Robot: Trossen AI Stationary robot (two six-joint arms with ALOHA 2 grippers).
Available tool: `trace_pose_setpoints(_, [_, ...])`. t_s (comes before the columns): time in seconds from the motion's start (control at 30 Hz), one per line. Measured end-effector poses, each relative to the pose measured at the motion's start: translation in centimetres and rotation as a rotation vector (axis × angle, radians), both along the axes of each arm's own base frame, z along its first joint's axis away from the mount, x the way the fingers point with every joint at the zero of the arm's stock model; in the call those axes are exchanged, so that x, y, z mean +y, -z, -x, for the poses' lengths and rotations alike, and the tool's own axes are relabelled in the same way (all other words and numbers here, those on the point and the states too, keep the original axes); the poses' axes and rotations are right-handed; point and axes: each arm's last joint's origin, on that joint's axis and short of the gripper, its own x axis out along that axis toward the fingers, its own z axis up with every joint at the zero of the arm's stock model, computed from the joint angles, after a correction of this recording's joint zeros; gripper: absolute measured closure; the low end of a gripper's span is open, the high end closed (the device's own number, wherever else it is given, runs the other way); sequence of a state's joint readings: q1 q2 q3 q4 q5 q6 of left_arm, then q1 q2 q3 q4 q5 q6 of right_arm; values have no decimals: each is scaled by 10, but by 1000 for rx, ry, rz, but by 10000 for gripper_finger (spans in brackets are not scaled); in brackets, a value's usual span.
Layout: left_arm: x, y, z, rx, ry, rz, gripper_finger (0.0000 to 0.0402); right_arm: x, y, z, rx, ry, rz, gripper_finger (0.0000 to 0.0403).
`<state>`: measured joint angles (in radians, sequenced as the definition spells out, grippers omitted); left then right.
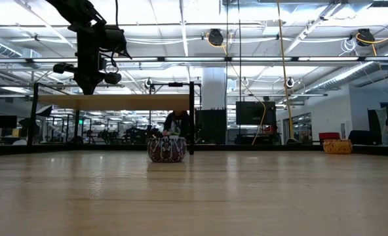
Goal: Pick & Place candle stick holders
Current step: Put the top gold candle holder on the shelf
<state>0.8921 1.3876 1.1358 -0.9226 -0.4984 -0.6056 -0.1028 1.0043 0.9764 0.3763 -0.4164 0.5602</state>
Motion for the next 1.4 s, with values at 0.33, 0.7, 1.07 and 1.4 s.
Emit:
trace_pose_setpoints(0.33, [1,0,1,-5,-7,-6,401,0,0,0,0,0,0,225])
trace_pose_setpoints(0.7, [3,-1,2,-10,-12,-13,401,0,0,0,0,0,0,225])
trace_pose_setpoints(1.07, [5,-1,2,-24,-18,-31,401,0,0,0,1,0,0,225])
trace_pose_setpoints(1.4, [6,-1,3,-24,-23,-30,402,0,0,0,1,1,4,225])
